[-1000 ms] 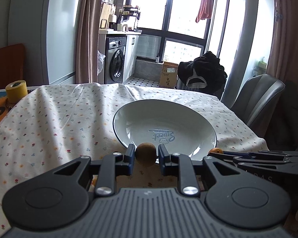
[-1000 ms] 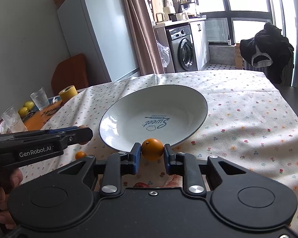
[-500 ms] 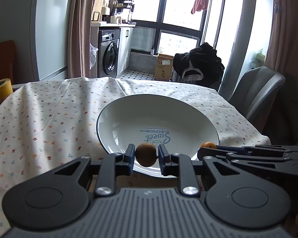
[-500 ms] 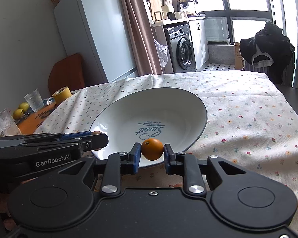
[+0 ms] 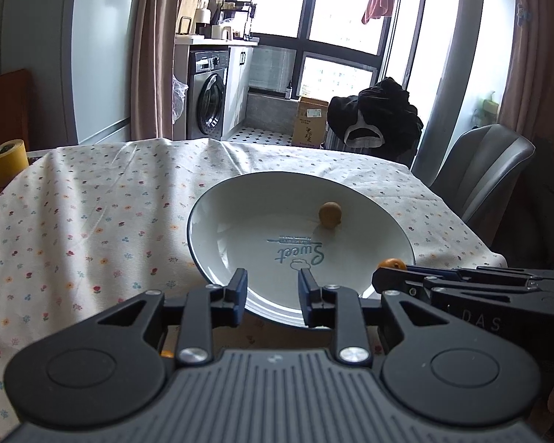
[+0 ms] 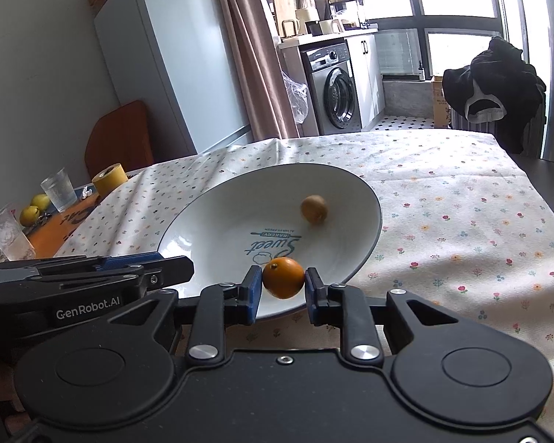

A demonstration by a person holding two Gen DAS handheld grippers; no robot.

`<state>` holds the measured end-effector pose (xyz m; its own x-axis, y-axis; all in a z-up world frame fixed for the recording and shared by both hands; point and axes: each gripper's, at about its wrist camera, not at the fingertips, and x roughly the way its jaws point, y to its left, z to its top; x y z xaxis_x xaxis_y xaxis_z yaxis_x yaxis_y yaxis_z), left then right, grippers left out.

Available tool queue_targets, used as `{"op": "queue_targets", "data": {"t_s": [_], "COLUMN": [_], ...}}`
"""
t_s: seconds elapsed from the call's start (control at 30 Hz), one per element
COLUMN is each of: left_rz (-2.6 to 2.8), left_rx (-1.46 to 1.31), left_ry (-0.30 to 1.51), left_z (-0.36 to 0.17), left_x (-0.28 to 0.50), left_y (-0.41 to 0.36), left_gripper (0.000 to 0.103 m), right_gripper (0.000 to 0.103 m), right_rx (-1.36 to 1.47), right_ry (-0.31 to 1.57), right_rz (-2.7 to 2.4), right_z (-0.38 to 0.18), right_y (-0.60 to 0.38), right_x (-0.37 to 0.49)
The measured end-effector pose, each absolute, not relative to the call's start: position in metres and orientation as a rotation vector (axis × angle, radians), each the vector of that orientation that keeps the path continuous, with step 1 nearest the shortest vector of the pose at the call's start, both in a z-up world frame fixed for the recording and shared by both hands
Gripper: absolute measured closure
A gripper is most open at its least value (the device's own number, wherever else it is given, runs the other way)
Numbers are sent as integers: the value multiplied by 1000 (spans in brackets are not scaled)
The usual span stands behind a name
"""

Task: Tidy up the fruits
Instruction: 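Carry kiwi and tangerine into the white bowl and open both grippers, then pull both open grippers back from the bowl toward the remaining fruit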

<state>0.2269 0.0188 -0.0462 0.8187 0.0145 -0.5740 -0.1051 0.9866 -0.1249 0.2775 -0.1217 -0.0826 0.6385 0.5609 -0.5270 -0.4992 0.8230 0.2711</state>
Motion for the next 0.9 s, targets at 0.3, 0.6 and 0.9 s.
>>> {"op": "queue_targets", "data": {"t_s": [0.3,0.6,0.9], "left_rz": [98,161,179], "left_rx": [-180,-176,-194], "left_ry": [573,519,482], "left_z": [-36,-27,-23], "left_x": [204,179,153], "left_y": [29,32,33], "left_gripper": [43,18,11], "right_gripper": [58,28,5], "right_rx": [101,109,125], "right_ry": [600,561,522], "right_rz": [585,565,562], "right_z": [-73,-65,-60], "right_y": [-127,-138,-148], "right_x": [264,244,223]}}
